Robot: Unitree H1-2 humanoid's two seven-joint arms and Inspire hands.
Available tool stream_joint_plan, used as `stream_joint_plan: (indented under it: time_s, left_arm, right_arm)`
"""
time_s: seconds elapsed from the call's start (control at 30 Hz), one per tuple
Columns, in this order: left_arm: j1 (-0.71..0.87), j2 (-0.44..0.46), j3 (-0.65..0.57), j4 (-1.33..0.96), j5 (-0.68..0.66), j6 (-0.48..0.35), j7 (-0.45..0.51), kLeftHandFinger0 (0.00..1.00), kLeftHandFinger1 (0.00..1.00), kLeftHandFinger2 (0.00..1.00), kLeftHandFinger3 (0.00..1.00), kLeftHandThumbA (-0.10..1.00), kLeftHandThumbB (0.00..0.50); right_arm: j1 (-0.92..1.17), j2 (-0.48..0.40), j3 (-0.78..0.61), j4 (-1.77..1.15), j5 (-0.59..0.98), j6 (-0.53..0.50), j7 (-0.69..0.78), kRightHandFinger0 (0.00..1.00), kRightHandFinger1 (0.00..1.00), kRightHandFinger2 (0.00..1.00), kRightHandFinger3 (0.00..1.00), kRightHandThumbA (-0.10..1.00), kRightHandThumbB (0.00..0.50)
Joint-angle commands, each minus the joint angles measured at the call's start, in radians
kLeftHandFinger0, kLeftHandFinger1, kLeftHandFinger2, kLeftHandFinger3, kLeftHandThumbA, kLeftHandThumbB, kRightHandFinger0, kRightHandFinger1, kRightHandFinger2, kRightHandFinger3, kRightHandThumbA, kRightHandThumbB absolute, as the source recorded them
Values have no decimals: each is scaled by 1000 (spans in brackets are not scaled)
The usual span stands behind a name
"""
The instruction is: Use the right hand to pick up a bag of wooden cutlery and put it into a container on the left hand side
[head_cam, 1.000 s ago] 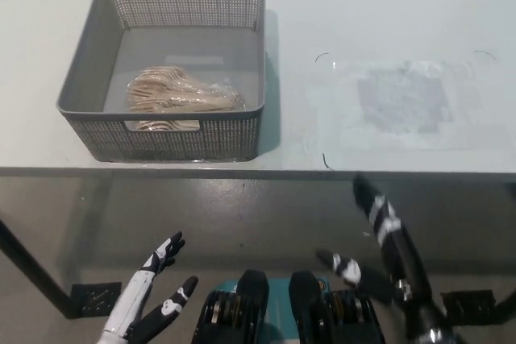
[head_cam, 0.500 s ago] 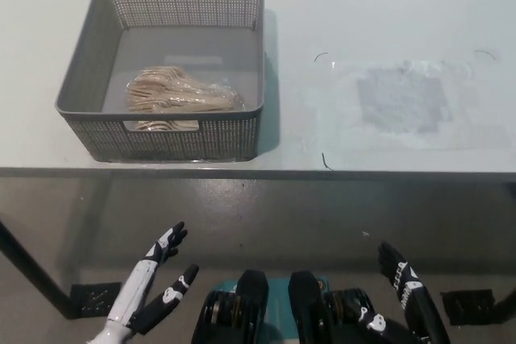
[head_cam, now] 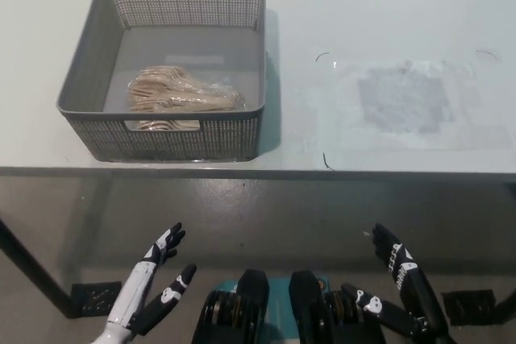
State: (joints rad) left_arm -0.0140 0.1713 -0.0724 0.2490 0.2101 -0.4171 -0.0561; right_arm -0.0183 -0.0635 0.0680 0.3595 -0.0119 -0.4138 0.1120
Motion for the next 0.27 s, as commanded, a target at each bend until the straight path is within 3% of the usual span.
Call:
stream_joint_plan:
  time_s: [0.0,0.03,0.23]
  left_arm:
    - [4,-8,12,-33,-15,-12,21,1000,1000,1000,1000,794,102]
    - [2,-6,11,-27,-13,-15,20,1000,1000,1000,1000,797,101]
    - [0,-6,11,-29,-9,3,16,1000,1000,1000,1000,850,93]
  right_arm:
    - [-12,-1,1,-6,19,-56,15,1000,1000,1000,1000,1000,300]
    - [-11,-1,2,-5,14,-56,11,1000,1000,1000,1000,1000,287]
    - [-17,-1,8,4,6,-56,10,1000,1000,1000,1000,1000,320]
